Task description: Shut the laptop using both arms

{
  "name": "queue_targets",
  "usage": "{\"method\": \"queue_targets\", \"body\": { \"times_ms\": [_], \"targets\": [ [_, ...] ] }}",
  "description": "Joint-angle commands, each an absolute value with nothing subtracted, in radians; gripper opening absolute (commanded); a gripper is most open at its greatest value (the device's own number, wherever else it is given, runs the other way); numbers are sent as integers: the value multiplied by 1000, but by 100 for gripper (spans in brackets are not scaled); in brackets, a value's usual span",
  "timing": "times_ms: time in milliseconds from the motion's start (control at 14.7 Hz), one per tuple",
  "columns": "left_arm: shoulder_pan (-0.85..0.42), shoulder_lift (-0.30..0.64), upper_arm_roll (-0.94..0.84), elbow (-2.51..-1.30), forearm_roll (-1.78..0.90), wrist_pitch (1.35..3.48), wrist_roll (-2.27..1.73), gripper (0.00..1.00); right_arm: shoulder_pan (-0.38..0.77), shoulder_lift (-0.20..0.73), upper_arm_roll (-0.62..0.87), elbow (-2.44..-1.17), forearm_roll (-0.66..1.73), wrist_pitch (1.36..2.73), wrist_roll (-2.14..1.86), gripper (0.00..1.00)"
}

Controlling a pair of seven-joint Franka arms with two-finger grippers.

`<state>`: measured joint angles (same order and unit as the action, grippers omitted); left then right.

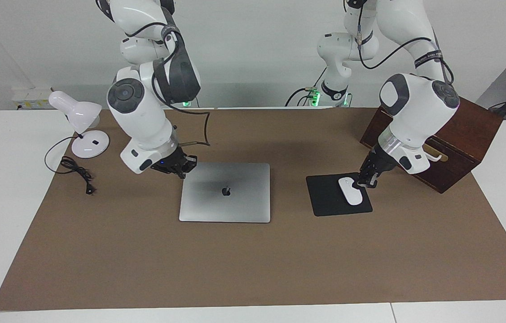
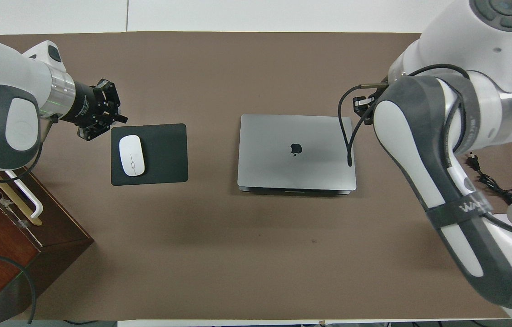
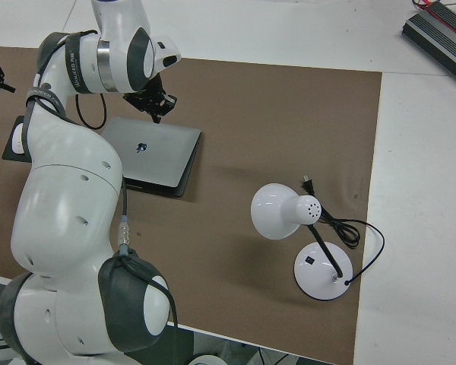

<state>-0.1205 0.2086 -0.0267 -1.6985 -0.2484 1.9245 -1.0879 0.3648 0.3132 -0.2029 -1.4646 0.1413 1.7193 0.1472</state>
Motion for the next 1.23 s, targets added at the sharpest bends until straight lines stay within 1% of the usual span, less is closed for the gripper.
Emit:
{"method": "queue_targets", "body": {
  "times_ms": [0,68,136,205,273,341,409,477,545,614,682,886,1023,1159],
  "targets": [
    [-77,164,-32,-1660,-215,1740,-1026,0,331,255,-196,-1477,88,1735,97,0],
    [-75,149,-29,-1654,-213,1685,-1014,0,331,244,-199,-1477,72,1733,95,0],
    [-75,126,-20,-1654,-193,1628,-987,0,328,229,-202,-1477,42,1733,92,12],
    [-75,85,-17,-1657,-163,1579,-956,0,325,213,-204,-1477,23,1732,84,18],
    [-74,45,-15,-1664,-158,1536,-915,0,321,203,-204,-1477,18,1729,66,30],
    [-65,10,-6,-1670,-158,1488,-849,0,307,192,-204,-1477,18,1727,55,44],
    [-45,-9,-3,-1677,-158,1456,-747,7,286,186,-203,-1477,18,1723,52,62],
    [-28,-24,-3,-1681,-158,1439,-644,34,281,172,-202,-1477,18,1720,46,70],
    [-12,-38,-3,-1683,-158,1425,-594,59,279,163,-204,-1477,14,1717,35,82],
    [-14,-47,-3,-1681,-158,1414,-591,82,279,149,-207,-1477,2,1709,35,93],
    [-26,-52,-6,-1683,-156,1407,-592,100,279,137,-210,-1477,-18,1701,35,100],
    [-43,-64,-24,-1675,-59,1404,-563,100,264,109,-219,-1491,-31,1694,41,100],
    [-38,-103,-25,-1683,-28,1355,-441,100,235,97,-221,-1491,-25,1694,41,100],
    [-28,-114,-15,-1680,-26,1357,-277,100,213,80,-221,-1488,-28,1684,31,100]
  ]
}}
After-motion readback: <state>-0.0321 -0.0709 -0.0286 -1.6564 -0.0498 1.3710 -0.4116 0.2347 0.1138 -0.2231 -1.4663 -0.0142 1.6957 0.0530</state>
